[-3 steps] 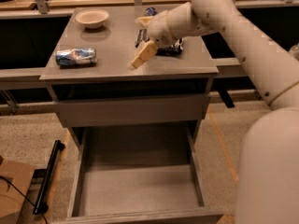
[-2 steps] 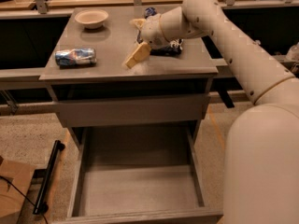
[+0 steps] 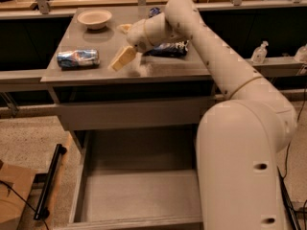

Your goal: Place redbull can into middle drawer

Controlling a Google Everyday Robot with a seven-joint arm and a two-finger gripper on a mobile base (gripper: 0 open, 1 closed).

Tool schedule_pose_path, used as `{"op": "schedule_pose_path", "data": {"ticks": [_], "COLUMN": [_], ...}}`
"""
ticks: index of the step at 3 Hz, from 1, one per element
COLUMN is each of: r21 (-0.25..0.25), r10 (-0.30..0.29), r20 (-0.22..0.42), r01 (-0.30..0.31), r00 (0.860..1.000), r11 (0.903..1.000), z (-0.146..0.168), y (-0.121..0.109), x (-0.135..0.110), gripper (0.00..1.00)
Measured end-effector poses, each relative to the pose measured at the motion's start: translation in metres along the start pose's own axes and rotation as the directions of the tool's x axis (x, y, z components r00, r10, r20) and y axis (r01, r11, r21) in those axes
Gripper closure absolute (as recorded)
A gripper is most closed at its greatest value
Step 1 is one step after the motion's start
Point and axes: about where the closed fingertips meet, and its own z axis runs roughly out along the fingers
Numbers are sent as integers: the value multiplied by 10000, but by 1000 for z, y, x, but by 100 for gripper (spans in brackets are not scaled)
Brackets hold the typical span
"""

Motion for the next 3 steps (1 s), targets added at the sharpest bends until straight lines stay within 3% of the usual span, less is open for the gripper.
{"op": "schedule_pose_path", "data": {"ticks": [2,3], "r21": [-1050,-1631], "r10": [558,595], "r20": [608,754], "r01": [-492,-465], "r00": [9966,9954], "r11": [9933,9855], "z": [70,96], "y": [16,28], "x": [-28,-39], "gripper": [0,16]}}
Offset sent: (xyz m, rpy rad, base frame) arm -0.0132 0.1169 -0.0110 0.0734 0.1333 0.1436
